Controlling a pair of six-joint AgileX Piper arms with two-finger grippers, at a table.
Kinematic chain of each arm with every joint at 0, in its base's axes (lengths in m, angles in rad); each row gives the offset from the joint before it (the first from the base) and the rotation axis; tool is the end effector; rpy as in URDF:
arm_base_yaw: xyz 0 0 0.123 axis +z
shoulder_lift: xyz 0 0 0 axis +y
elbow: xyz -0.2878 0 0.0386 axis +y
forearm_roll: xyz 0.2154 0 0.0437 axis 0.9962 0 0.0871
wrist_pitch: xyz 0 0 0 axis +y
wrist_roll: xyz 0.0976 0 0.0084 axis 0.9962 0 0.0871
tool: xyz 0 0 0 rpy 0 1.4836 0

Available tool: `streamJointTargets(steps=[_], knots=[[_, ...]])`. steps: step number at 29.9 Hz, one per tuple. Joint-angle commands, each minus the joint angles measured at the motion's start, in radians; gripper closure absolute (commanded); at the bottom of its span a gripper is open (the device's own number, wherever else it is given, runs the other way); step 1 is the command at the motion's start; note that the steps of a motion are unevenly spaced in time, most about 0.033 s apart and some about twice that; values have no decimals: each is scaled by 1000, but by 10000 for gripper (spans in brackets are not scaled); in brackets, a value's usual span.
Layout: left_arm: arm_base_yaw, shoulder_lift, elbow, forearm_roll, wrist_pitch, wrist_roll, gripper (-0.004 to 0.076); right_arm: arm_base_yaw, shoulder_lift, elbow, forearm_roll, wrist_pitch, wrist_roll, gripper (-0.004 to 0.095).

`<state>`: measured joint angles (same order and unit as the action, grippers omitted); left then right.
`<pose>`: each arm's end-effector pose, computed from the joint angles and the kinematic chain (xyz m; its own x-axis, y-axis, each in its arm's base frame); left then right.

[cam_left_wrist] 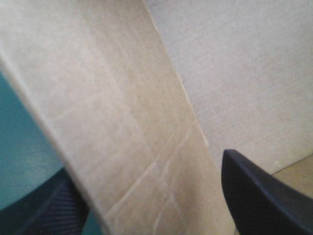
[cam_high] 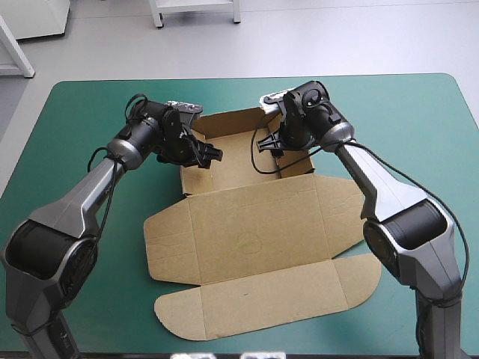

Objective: Fold the box

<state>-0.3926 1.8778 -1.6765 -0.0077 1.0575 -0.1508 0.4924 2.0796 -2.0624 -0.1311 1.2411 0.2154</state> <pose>0.3522 -0.1466 0.2951 -0.9004 0.2062 -0.3831 0.2493 0.9662 -0.0660 0.3829 0.1916 0.3060 -0.8721 -0.2743 -0.4053 -0.2807 0.9587 -0.0448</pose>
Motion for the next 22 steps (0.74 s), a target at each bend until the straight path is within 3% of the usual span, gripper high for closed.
streamJointTargets(steps=[1,12,18,22], knots=[[-7,-64,-34,63,-29,-25,195,4,-54,-35,-46,-46,1,259],[-7,-77,-34,148,-72,-47,199,0,-54,-47,-88,-62,1,260],[-9,-178,55,21,-162,70,304,0,-86,-57,-87,-49,-33,261],[-9,-302,191,8,-238,81,318,0,-135,-57,-87,-37,-55,295]])
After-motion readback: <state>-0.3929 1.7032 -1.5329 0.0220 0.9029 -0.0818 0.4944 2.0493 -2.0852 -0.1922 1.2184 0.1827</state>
